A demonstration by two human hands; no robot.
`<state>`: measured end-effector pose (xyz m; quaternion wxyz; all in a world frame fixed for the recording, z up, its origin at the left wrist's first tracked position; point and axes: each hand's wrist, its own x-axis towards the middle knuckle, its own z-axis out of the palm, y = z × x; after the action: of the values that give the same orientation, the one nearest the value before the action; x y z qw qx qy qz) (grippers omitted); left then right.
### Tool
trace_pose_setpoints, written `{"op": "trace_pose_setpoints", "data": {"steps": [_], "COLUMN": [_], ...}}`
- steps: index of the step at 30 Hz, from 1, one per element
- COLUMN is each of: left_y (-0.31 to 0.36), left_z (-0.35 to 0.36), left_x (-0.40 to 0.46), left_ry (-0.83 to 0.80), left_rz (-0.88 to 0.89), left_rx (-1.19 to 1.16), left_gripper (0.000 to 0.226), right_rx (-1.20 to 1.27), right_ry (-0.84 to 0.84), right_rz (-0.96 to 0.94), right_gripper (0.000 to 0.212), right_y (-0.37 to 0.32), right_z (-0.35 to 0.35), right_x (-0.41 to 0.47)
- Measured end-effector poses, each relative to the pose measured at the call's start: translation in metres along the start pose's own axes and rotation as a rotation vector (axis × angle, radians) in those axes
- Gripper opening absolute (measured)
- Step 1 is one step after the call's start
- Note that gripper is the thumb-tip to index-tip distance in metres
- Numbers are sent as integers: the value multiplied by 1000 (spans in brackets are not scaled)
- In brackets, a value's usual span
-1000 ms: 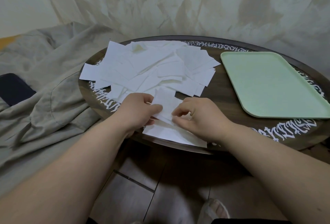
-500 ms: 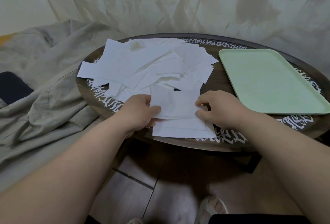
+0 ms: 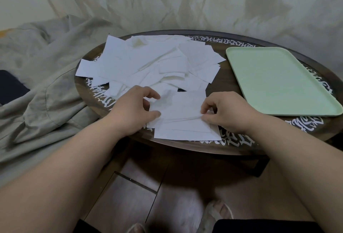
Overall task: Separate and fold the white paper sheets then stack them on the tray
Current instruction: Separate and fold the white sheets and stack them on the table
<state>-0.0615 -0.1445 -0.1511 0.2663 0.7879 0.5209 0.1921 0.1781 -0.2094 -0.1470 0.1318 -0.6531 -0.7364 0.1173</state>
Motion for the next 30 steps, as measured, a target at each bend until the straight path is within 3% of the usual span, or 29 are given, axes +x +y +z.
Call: {"op": "trace_pose_setpoints", "data": {"steps": [3, 9, 16, 22, 27, 30], "left_y": [0, 3, 5, 1, -14, -16], "left_z": [0, -2, 3, -12, -4, -2], "left_x": [-1, -3, -4, -4, -14, -12], "left_ry": [-52, -1, -123, -146, -12, -15], "left_rz": [43, 111, 85, 85, 105, 119], "left_rx": [59, 105, 238, 394, 270, 245], "left_gripper": [37, 63, 25, 23, 18, 17], "right_rx": [9, 57, 54, 24, 15, 30], "right_ry": [25, 63, 51, -18, 29, 68], "right_rz": [19, 57, 39, 24, 54, 79], "right_gripper": [9, 12, 10, 12, 13, 14], "right_y": [0, -1, -1, -5, -4, -6], "right_z": [-1, 1, 4, 4, 4, 5], "right_x": [-2, -4, -1, 2, 1, 0]}}
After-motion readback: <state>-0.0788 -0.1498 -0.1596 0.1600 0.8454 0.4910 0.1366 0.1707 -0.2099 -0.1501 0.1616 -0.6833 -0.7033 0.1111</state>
